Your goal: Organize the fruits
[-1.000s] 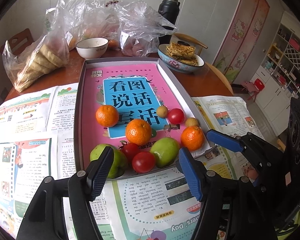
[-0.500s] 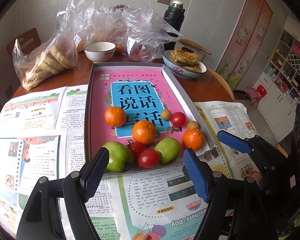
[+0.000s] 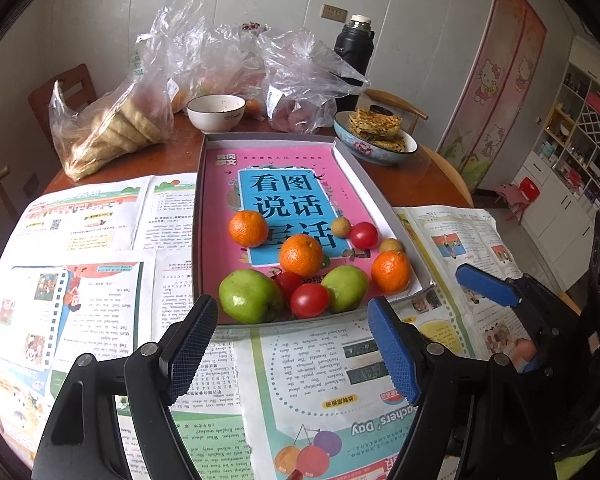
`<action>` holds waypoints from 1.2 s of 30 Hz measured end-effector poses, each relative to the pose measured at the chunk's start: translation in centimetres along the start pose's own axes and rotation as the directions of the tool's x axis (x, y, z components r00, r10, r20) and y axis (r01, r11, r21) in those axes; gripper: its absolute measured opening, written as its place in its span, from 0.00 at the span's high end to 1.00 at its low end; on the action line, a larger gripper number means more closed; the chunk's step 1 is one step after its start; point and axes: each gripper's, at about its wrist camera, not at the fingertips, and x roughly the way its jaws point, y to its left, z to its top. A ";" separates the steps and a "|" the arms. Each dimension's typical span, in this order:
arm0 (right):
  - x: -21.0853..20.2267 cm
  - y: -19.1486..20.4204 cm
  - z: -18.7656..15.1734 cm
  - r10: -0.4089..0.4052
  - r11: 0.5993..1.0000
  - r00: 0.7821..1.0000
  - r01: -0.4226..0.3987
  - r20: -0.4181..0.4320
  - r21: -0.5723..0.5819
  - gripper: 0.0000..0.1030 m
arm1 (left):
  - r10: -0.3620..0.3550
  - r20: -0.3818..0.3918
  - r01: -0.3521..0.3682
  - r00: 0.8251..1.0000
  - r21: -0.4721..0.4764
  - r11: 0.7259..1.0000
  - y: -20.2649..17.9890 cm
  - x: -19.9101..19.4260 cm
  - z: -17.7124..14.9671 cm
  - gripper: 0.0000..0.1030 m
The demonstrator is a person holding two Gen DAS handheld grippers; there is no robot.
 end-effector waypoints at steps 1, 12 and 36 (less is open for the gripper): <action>-0.1 -0.1 -0.1 0.000 1.000 1.000 0.000 0.002 0.005 0.14 | 0.002 0.001 -0.002 1.000 -0.004 1.000 0.1 -0.1 -0.2 0.24; -2.5 -0.5 -1.3 -0.001 1.000 0.999 0.000 0.039 0.030 0.08 | 0.053 0.053 -0.053 0.997 -0.013 0.999 0.1 -1.8 -2.6 0.24; -3.5 -1.3 -6.2 -0.005 0.993 1.000 0.005 0.000 0.118 0.06 | 0.064 -0.025 -0.065 0.998 -0.023 0.998 -1.2 -1.0 -8.2 0.24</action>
